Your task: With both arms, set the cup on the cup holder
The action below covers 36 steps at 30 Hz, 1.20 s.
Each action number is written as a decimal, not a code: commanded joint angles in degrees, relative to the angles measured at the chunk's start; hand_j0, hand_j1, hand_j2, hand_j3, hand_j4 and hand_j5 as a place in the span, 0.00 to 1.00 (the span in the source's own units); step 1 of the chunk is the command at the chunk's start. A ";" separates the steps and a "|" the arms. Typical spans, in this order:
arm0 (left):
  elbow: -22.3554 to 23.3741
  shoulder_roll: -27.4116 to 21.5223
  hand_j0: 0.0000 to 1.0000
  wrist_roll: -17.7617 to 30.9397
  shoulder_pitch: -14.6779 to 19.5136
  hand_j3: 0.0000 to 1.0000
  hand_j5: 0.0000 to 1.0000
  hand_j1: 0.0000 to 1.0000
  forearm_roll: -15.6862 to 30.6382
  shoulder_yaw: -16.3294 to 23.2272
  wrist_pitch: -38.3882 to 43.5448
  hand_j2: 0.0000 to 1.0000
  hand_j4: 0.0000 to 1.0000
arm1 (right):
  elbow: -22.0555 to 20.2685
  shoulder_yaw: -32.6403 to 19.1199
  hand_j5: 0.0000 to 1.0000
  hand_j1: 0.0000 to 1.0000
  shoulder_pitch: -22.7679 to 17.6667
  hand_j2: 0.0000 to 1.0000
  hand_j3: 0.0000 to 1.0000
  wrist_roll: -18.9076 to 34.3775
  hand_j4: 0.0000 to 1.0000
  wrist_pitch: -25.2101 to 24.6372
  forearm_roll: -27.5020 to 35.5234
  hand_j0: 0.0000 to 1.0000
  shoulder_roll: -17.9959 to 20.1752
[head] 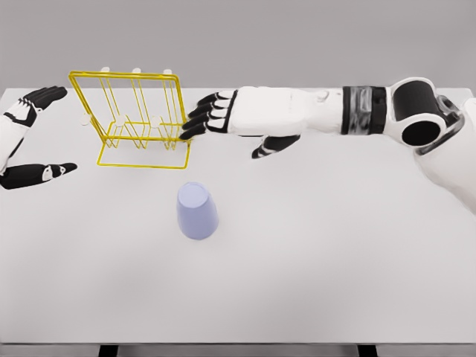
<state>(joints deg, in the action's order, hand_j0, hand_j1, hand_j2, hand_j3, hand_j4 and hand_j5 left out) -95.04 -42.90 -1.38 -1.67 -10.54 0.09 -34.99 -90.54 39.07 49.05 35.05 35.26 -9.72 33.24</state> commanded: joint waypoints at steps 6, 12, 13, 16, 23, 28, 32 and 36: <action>0.56 -4.64 1.00 6.20 0.09 1.00 1.00 1.00 -0.09 0.17 -0.01 1.00 1.00 | -2.80 -29.75 1.00 1.00 -22.68 1.00 1.00 -0.05 1.00 -0.26 1.99 1.00 9.48; 1.26 -12.55 1.00 27.39 2.90 1.00 1.00 1.00 2.19 0.61 -0.01 1.00 1.00 | -2.80 -31.78 1.00 1.00 -28.75 1.00 1.00 -0.05 1.00 -0.26 2.25 1.00 3.15; 1.26 -12.99 1.00 28.62 3.60 1.00 1.00 1.00 2.19 0.70 -0.01 1.00 1.00 | -3.15 -31.25 1.00 1.00 -28.93 1.00 1.00 -0.05 1.00 -0.26 2.25 1.00 3.06; 0.74 -16.77 1.00 33.19 5.62 1.00 1.00 1.00 2.11 0.96 -0.01 1.00 1.00 | -0.87 -31.25 1.00 1.00 -28.40 1.00 1.00 -0.05 1.00 -0.26 1.72 1.00 2.98; -3.30 -23.27 1.00 36.38 8.79 1.00 1.00 1.00 0.70 2.28 -0.01 1.00 1.00 | -0.08 -36.25 1.00 1.00 -28.22 1.00 1.00 -0.05 1.00 -0.26 2.43 1.00 1.74; -4.54 -21.70 1.00 36.38 9.49 1.00 1.00 1.00 -2.55 4.21 -0.01 1.00 1.00 | 9.24 -40.04 1.00 1.00 -26.47 1.00 1.00 -0.05 1.00 -0.26 1.90 1.00 2.10; -3.75 -16.34 1.00 36.38 16.43 1.00 1.00 1.00 -5.98 10.27 -0.01 1.00 1.00 | 9.68 -39.95 1.00 1.00 -26.38 1.00 1.00 -0.05 1.00 -0.26 1.72 1.00 3.24; -3.13 -16.42 1.00 36.38 32.86 1.00 1.00 1.00 -2.38 26.44 -0.01 1.00 1.00 | 9.59 -39.86 1.00 1.00 -26.38 1.00 1.00 -0.05 1.00 -0.26 1.64 1.00 3.15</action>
<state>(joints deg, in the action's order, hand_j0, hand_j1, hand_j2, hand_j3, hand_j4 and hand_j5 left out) -98.39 -59.78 35.02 35.11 -14.50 19.31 -35.15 -81.20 -0.75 22.68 35.03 35.17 -8.47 36.25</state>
